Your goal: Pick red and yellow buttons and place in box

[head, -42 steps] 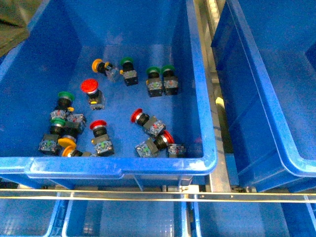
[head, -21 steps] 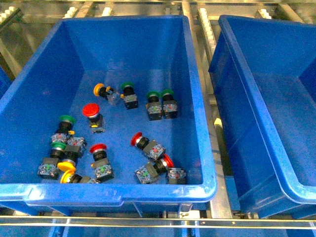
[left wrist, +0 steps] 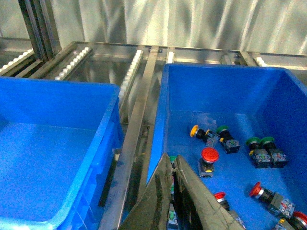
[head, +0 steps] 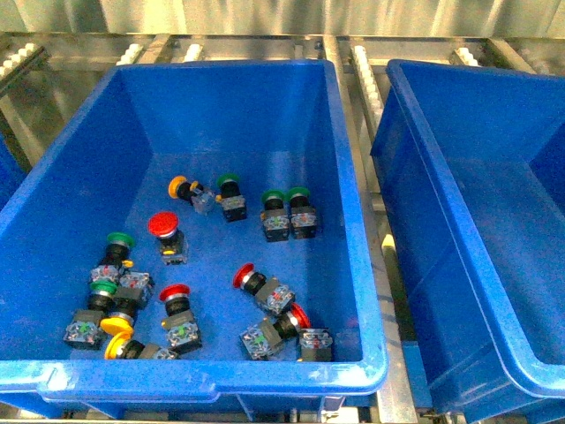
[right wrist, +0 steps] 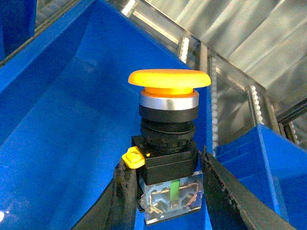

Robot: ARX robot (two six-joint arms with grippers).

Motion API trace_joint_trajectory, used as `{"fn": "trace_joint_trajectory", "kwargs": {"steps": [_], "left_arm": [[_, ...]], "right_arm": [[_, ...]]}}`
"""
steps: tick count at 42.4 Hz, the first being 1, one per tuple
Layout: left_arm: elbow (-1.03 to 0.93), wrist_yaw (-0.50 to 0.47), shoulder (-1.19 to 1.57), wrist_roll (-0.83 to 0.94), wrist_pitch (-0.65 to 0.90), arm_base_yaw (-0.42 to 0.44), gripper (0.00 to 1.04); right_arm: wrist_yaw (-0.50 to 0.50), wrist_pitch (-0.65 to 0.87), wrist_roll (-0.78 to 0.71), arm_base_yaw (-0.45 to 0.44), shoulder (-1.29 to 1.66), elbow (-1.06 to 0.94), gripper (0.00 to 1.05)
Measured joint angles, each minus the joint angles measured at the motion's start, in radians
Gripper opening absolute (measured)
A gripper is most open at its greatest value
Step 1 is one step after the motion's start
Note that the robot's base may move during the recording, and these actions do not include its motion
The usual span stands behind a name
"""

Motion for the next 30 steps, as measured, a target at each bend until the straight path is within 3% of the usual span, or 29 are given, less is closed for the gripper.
{"fn": "trace_joint_trajectory", "kwargs": {"steps": [22, 26, 30], "left_arm": [[0.0, -0.002, -0.174, 0.0, -0.174, 0.001, 0.02], [0.0, 0.0, -0.289, 0.0, -0.325, 0.001, 0.02], [0.0, 0.0, -0.324, 0.001, -0.339, 0.001, 0.02]], "right_arm": [[-0.028, -0.012, 0.037, -0.03, -0.007, -0.029, 0.31], [-0.019, -0.001, 0.042, -0.025, 0.003, -0.029, 0.31], [-0.008, 0.011, 0.046, -0.023, 0.014, -0.029, 0.31]]}}
